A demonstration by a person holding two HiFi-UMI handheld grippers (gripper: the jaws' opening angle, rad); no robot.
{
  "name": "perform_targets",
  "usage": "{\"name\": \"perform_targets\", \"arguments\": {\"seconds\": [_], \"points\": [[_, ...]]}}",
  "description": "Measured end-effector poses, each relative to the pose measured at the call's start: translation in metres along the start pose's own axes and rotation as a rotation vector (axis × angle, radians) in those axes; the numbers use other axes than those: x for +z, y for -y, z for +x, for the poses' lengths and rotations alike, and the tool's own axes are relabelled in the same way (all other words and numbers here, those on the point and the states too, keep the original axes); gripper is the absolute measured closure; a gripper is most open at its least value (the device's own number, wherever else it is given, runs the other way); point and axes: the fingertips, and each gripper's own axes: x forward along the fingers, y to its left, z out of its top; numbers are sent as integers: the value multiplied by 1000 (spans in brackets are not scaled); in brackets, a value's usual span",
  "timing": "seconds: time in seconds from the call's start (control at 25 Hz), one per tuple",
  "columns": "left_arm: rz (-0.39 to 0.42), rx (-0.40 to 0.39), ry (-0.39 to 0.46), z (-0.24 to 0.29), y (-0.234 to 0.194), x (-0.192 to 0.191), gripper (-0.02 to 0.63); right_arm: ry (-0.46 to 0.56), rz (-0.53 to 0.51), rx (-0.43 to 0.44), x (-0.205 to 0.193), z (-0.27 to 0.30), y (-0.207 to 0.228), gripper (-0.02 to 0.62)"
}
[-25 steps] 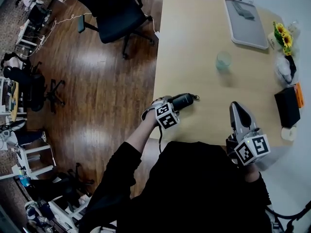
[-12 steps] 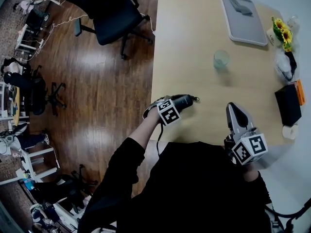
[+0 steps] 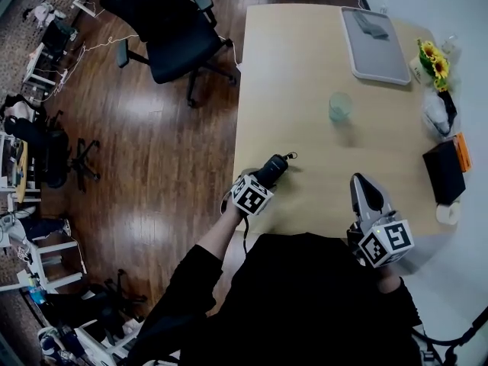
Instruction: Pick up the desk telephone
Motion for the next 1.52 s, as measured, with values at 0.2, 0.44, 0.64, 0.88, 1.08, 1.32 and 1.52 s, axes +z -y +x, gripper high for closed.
{"name": "perform_targets", "arguments": {"seconds": [0.2, 0.44, 0.64, 0.88, 1.08, 1.32, 1.52], "points": [[-110, 73, 226, -56, 6, 39, 344, 7, -17, 12, 2, -4, -5, 594], [-200, 151, 582, -163, 19, 100, 344, 28, -31, 20, 10, -9, -12, 594], [-164, 211, 829, -239, 39, 131, 343, 37, -35, 27, 13, -13, -15, 594], [-151, 209, 980, -273, 63, 143, 344, 41, -48, 36, 14, -18, -23, 594], [-144, 201, 981, -270, 67, 144, 344, 43, -48, 20, 14, -23, -18, 594], [-131, 203, 963, -266, 66, 146, 344, 40, -49, 21, 14, -25, -15, 594], [-146, 218, 948, -265, 62, 142, 344, 43, -49, 16, 13, -27, -14, 594]]}}
